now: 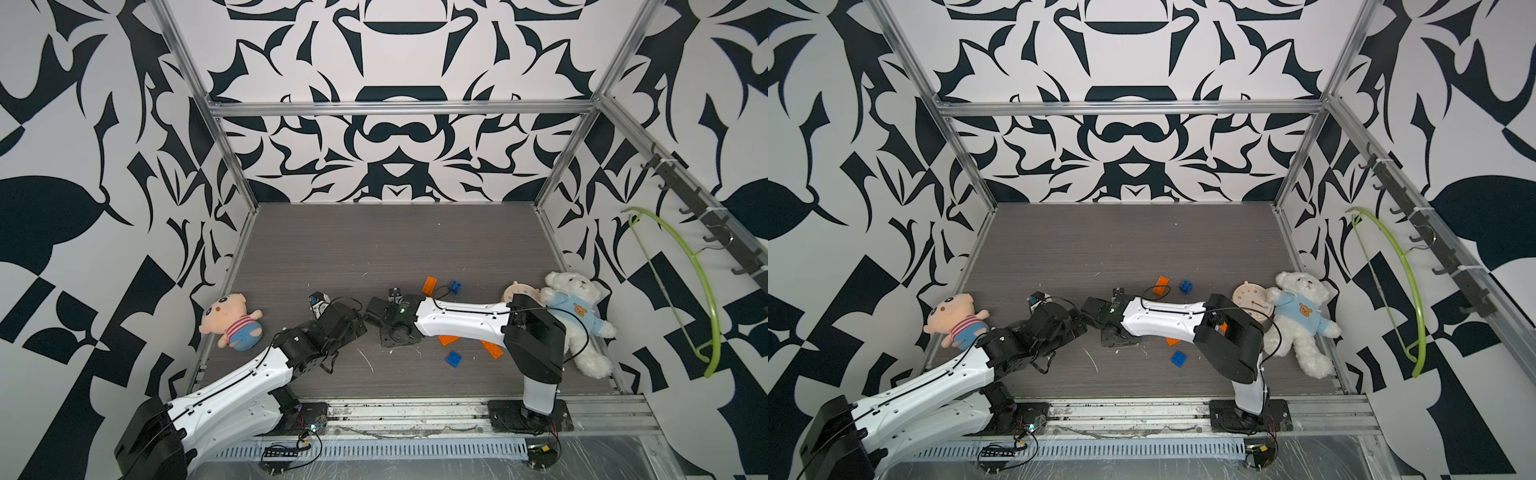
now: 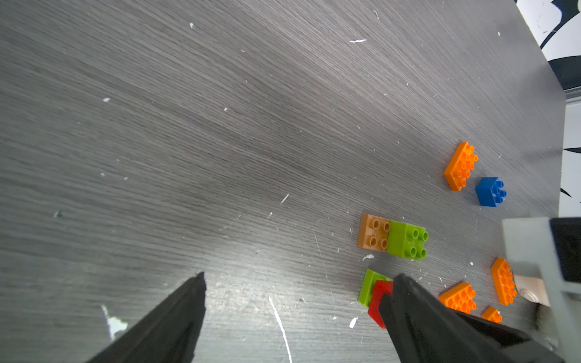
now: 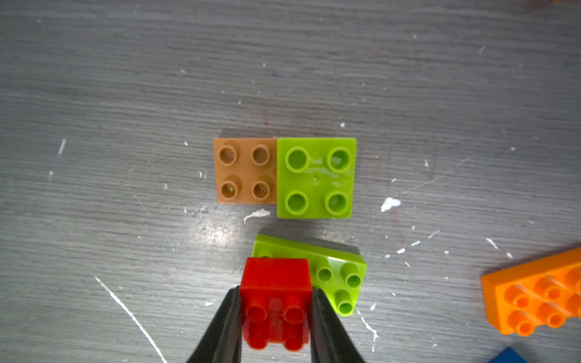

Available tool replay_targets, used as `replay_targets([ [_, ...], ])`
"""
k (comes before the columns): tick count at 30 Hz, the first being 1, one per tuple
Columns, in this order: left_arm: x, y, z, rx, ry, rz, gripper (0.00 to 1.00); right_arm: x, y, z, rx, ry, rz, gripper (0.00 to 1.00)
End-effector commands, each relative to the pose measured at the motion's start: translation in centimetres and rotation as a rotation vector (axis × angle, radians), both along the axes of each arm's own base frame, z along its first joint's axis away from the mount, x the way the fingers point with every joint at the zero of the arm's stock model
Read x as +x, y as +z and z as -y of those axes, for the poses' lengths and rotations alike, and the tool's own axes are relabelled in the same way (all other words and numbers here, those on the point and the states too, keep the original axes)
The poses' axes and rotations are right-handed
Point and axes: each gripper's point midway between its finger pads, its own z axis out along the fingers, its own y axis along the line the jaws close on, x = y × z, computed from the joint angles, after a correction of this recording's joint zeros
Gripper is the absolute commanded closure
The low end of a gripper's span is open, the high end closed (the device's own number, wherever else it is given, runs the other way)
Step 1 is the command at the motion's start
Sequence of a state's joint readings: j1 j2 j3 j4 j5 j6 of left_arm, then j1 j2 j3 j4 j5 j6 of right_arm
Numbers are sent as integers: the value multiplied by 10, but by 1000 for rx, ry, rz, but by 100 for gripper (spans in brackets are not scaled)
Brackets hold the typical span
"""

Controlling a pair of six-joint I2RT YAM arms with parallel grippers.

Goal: Assemble the number 5 with lego
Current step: Assemble the lego brick with the lego brick.

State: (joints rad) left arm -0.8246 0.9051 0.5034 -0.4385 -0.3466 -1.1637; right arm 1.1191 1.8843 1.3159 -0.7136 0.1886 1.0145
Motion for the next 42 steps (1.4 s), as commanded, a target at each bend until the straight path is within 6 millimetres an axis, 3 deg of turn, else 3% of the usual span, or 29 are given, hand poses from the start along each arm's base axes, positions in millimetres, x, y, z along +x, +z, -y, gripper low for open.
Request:
replay_targets([
  [1,-1,-1,-4,1,12,-1,1,7,15,-4,29,-16,35,72],
  [21,-1,-2,-6,0,23,0,1,10,33,7,93,-134,82,75],
  [28,-1,-3,-7,11,28,-3,1,8,25,5,101,-195,57,75],
  [42,-5,-2,-30,25,117,21,1,15,11,4,55,-273,27,73],
])
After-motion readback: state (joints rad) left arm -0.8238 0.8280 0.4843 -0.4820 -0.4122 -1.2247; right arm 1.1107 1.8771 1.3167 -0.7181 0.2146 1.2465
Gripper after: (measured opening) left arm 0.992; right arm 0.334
